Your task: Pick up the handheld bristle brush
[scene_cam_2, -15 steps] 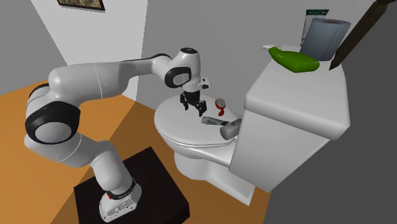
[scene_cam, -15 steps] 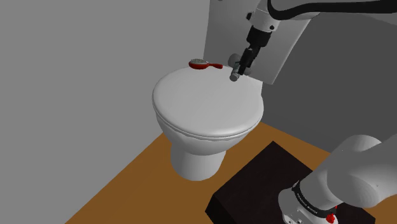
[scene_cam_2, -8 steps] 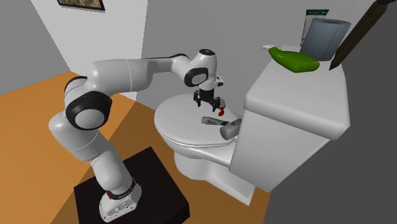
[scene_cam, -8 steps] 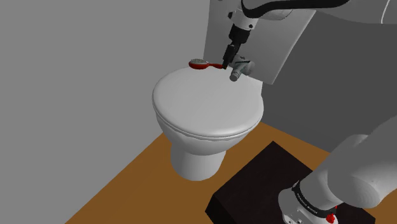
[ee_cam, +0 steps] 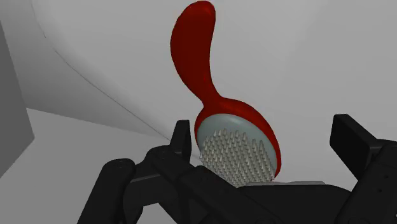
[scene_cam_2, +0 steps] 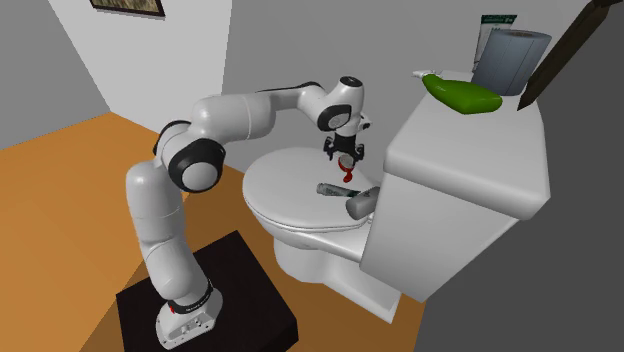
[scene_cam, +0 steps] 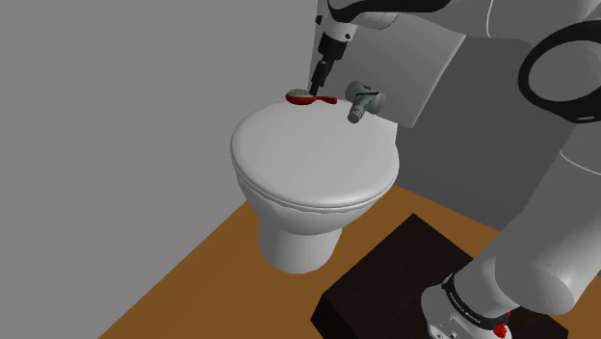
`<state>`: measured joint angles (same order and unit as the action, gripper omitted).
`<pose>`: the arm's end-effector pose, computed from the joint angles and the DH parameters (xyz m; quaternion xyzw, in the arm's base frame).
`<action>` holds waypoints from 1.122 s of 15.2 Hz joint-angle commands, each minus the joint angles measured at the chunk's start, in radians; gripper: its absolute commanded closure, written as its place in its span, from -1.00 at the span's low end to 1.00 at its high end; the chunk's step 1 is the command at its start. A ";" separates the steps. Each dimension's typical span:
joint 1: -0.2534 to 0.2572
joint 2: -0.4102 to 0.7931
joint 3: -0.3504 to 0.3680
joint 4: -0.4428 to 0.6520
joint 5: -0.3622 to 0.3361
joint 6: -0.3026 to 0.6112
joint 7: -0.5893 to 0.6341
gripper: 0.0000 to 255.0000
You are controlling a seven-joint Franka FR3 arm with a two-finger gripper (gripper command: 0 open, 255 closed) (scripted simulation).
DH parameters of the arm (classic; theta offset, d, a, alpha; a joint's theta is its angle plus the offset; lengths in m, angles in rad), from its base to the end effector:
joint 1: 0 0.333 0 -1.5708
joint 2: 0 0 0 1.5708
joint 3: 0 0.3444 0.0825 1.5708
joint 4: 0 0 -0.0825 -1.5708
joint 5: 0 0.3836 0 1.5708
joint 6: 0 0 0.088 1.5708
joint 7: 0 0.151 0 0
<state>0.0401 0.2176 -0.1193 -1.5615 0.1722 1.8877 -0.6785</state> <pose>0.6512 -0.0252 0.5144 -0.9574 -0.2747 -0.0771 0.0450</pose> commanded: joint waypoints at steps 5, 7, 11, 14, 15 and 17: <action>-0.007 0.104 0.011 0.095 0.026 0.015 -0.041 -1.00; -0.006 0.105 0.011 0.069 0.028 0.041 -0.046 -1.00; -0.006 0.108 0.012 0.038 0.031 0.074 -0.051 -1.00; -0.006 0.106 0.012 0.038 0.030 0.073 -0.051 1.00; -0.006 0.106 0.012 0.039 0.030 0.073 -0.051 1.00; -0.006 0.107 0.012 0.039 0.030 0.073 -0.051 1.00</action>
<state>0.0343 0.3239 -0.1075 -1.5227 0.2024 1.9604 -0.7295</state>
